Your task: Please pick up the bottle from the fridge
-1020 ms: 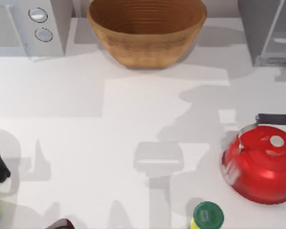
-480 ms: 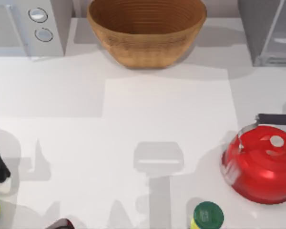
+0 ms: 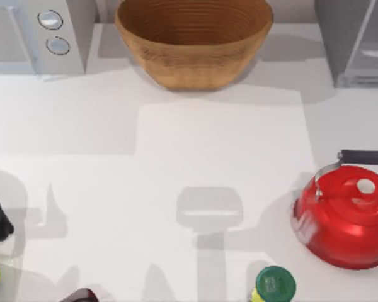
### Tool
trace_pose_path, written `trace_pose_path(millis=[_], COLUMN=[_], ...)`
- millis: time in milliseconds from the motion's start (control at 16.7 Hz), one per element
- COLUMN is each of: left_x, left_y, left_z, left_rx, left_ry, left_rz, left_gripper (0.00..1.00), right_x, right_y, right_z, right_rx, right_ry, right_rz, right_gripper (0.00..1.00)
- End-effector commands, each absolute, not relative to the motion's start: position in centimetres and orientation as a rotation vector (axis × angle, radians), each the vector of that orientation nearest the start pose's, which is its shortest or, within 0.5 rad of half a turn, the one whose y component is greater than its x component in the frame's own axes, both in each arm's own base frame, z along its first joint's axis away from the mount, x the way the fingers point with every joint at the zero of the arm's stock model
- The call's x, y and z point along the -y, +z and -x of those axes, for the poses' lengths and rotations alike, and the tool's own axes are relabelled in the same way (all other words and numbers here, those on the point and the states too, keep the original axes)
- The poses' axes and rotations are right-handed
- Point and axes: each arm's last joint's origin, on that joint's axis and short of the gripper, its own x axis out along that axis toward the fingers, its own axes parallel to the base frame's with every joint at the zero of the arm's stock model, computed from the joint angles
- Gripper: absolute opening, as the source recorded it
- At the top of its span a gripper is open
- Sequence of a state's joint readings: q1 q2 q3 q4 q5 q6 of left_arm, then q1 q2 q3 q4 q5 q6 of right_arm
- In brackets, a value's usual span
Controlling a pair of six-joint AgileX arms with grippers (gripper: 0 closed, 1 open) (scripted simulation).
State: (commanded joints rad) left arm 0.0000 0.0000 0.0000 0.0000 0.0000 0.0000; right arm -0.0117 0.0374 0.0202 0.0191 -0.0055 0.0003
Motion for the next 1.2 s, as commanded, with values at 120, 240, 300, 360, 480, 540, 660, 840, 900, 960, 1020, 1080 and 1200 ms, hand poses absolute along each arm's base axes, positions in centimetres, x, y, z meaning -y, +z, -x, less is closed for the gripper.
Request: trace_pose_path(millis=[120,240,300,360,480,540,660,840,900,960,1020,1080,1200], left_x=[0.1,0.1,0.1,0.1,0.1,0.1,0.1,0.1,0.1,0.1,0.1,0.1,0.1], left_y=[16.0,16.0,16.0,16.0,16.0,16.0,16.0,16.0,16.0,16.0,16.0,16.0,16.0], left_z=[-10.6,-10.6,-10.6,-10.6,-10.6,-10.6,-10.6,-10.6,-10.6,-10.6,-10.6,-10.6,-10.6], left_rx=[0.000,0.000,0.000,0.000,0.000,0.000,0.000,0.000,0.000,0.000,0.000,0.000,0.000], left_ry=[0.000,0.000,0.000,0.000,0.000,0.000,0.000,0.000,0.000,0.000,0.000,0.000,0.000], left_rz=[0.000,0.000,0.000,0.000,0.000,0.000,0.000,0.000,0.000,0.000,0.000,0.000,0.000], left_gripper=[1.00,1.00,1.00,1.00,1.00,1.00,1.00,1.00,1.00,1.00,1.00,1.00,1.00], right_x=[0.1,0.1,0.1,0.1,0.1,0.1,0.0,-0.6,-1.0,-1.5,-2.1,-3.0,-5.3], right_y=[16.0,16.0,16.0,16.0,16.0,16.3,17.8,21.2,22.5,23.7,24.9,25.9,27.4], right_z=[-10.6,-10.6,-10.6,-10.6,-10.6,-10.6,-10.6,-11.0,-11.3,-11.8,-12.5,-13.3,-15.4], right_rx=[0.000,0.000,0.000,0.000,-0.001,0.006,0.037,0.097,0.111,0.121,0.124,0.121,0.096], right_ry=[0.000,0.000,0.000,0.000,-0.002,-0.006,-0.021,-0.044,-0.049,-0.052,-0.054,-0.055,-0.052], right_rz=[0.000,0.000,0.000,0.000,-0.002,0.000,0.006,0.006,0.001,-0.005,-0.013,-0.020,-0.031], right_gripper=[0.00,0.00,0.00,0.00,0.00,0.00,0.00,0.00,0.00,0.00,0.00,0.00,0.00])
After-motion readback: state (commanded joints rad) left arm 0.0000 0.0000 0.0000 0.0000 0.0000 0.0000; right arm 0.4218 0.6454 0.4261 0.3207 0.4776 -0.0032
